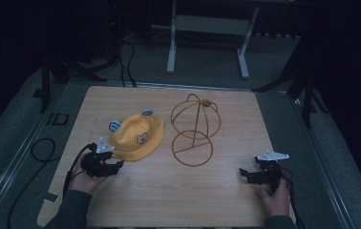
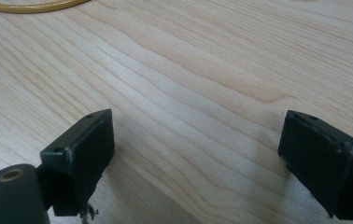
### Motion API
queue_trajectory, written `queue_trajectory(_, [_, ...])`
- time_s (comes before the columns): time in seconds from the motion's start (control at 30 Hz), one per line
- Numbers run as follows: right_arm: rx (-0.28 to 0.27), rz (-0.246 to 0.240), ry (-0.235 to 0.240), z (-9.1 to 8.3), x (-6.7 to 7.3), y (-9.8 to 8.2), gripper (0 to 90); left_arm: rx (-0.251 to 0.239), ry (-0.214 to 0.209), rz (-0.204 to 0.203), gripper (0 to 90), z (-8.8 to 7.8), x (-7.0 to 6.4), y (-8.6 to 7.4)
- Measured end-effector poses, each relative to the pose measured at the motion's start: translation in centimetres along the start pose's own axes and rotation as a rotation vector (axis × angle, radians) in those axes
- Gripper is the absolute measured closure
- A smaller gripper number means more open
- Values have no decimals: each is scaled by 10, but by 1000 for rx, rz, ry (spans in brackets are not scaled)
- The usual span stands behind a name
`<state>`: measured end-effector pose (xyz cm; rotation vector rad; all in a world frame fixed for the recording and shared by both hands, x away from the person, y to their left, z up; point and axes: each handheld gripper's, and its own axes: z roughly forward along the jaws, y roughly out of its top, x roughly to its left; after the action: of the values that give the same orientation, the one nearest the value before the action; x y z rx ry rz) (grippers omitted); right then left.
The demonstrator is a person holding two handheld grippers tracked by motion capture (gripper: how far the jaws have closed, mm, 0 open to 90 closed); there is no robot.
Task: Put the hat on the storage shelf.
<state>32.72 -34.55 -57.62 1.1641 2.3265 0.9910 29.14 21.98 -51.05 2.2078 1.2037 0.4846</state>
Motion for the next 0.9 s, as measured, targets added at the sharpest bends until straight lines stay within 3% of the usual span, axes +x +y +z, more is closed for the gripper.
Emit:
queue_trajectory(0.53, [0,0,0,0,0,0,106,20,-9,15,432,-11,12,9])
queue_trajectory(0.73, [0,1,0,0,0,0,106,41,-11,42,433,-16,16,16])
queue_trajectory(0.9, [-1,1,0,0,0,0,106,52,-30,57,486,-18,20,20])
